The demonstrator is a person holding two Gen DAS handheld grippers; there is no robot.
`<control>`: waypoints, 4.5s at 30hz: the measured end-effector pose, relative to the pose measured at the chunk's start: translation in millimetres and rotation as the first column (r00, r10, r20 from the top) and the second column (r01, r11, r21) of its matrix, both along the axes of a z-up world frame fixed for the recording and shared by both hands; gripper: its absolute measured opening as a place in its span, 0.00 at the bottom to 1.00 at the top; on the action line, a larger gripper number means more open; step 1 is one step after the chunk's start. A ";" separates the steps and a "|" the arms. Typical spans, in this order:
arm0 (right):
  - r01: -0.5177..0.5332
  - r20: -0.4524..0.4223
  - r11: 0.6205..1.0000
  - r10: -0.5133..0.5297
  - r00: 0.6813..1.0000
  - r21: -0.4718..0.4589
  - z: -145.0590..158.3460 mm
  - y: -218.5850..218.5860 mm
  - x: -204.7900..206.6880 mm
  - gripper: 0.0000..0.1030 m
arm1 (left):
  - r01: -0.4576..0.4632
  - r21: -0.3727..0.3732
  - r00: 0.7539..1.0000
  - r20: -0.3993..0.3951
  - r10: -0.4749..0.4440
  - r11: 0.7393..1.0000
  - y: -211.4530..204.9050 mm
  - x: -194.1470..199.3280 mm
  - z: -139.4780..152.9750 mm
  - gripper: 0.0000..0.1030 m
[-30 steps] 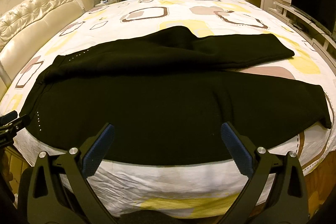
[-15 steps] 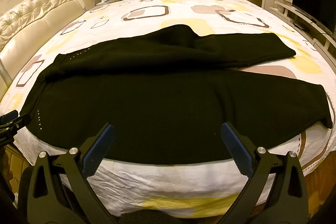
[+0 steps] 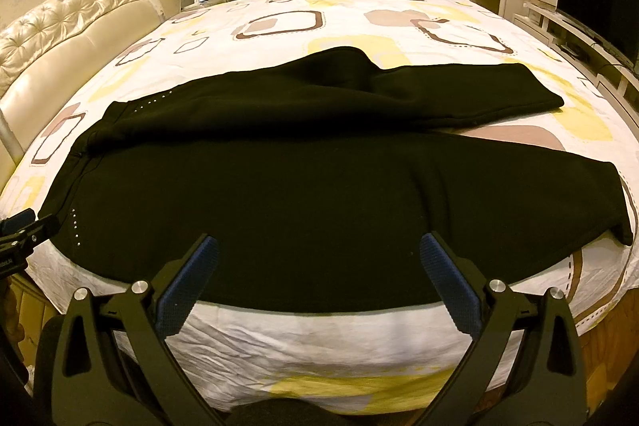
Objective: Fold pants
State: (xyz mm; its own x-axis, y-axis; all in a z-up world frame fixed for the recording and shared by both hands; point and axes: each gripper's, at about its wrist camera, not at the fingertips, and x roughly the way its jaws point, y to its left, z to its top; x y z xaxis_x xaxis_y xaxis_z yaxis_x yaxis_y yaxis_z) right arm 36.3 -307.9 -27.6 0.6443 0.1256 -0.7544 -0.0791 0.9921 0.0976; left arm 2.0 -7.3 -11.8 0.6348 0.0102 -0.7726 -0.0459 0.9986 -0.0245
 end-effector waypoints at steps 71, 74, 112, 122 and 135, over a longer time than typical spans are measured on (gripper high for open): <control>0.307 -0.165 0.912 -0.270 0.949 0.271 -20.0 -426.8 110.1 0.08 | -0.045 0.000 0.998 -0.034 0.045 0.999 0.4 31.4 -20.6 0.95; 0.295 -0.142 0.934 -0.270 0.952 0.202 -17.8 -416.7 122.3 0.08 | -0.053 -0.016 0.998 -0.041 0.052 0.998 0.2 32.9 -22.0 0.95; -0.395 -0.173 0.904 0.420 0.891 0.163 -4.5 -16.0 298.5 0.66 | 0.036 -0.268 0.979 -0.184 -0.088 0.963 204.2 253.8 -25.4 0.95; -0.403 -0.230 0.904 0.426 0.875 0.143 -21.1 7.3 332.7 0.68 | 0.094 -0.374 0.935 -0.285 -0.210 0.923 198.4 287.9 -54.2 0.72; -0.517 -0.386 0.848 0.518 0.763 0.116 -48.6 46.7 351.5 0.16 | 0.110 -0.377 0.921 -0.309 -0.237 0.920 205.1 287.8 -51.0 0.07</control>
